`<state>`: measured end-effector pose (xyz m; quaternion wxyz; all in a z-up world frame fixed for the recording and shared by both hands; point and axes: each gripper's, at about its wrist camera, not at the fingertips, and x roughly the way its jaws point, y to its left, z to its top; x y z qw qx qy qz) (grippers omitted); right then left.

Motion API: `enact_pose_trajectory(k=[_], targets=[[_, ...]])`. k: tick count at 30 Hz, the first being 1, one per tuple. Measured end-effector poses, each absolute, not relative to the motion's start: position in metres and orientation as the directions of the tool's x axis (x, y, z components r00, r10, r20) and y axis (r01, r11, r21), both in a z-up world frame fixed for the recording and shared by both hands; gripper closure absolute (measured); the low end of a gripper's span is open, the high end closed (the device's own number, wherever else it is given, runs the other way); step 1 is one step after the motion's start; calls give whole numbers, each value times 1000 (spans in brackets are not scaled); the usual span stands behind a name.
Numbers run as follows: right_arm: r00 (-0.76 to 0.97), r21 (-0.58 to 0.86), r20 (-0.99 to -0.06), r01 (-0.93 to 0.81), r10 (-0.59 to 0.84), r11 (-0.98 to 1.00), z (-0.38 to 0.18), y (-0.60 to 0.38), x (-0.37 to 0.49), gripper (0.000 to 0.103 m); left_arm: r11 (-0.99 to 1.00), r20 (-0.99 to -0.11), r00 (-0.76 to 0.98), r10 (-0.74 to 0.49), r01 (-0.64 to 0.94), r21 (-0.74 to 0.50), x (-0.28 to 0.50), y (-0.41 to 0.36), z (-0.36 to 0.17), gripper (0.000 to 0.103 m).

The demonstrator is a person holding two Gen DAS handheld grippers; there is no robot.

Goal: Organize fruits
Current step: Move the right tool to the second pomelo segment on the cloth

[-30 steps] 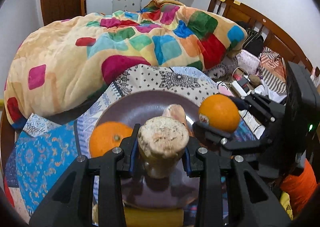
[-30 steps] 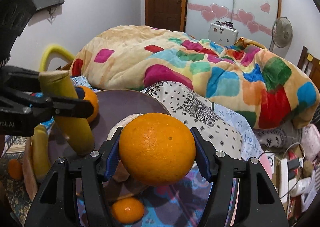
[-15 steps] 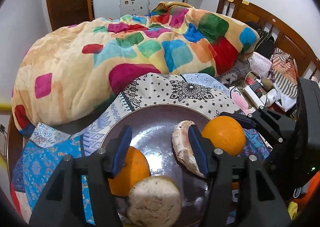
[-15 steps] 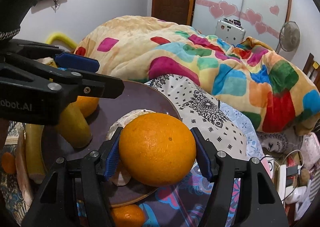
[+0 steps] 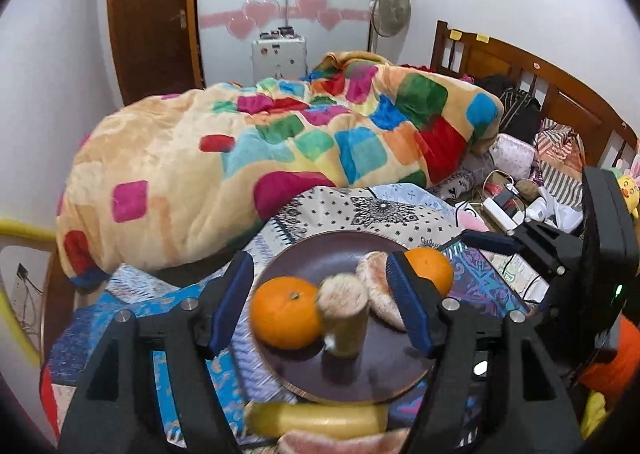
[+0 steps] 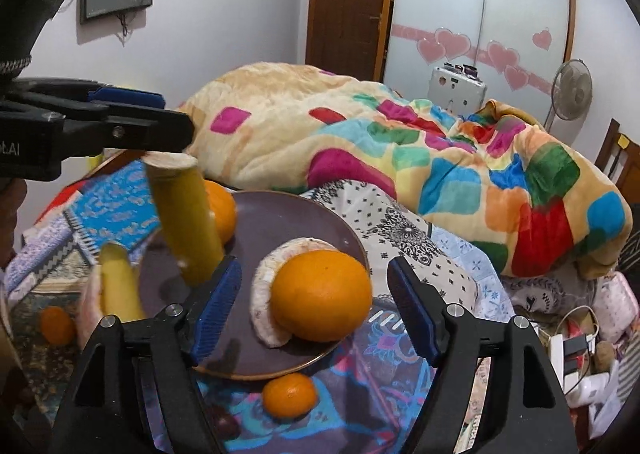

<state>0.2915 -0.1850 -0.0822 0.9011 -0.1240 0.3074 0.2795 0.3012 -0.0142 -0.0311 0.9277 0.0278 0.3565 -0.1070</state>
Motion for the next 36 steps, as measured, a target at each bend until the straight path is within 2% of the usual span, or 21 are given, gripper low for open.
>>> enact_pose_trajectory(k=[10, 20, 30, 31, 34, 36], targets=[[665, -45, -614, -567, 425, 823, -77, -197, 253, 29, 982, -712, 688, -139, 190, -8, 247, 13, -55, 35], [650, -37, -621, -582, 438, 812, -89, -192, 202, 29, 990, -777, 616, -129, 131, -60, 195, 27, -104, 35], [558, 38, -658, -645, 505, 763, -117, -157, 186, 30, 988, -804, 581, -127, 148, -48, 164, 21, -133, 35], [553, 42, -661, -647, 507, 761, -119, -154, 188, 32, 987, -804, 580, -132, 150, -54, 163, 21, -135, 35], [517, 76, -674, -662, 528, 746, -124, -146, 195, 48, 985, -800, 581, -148, 156, -69, 159, 21, -138, 35], [498, 96, -679, -668, 539, 738, -127, -143, 200, 58, 982, -797, 580, -168, 166, -86, 157, 21, -141, 43]])
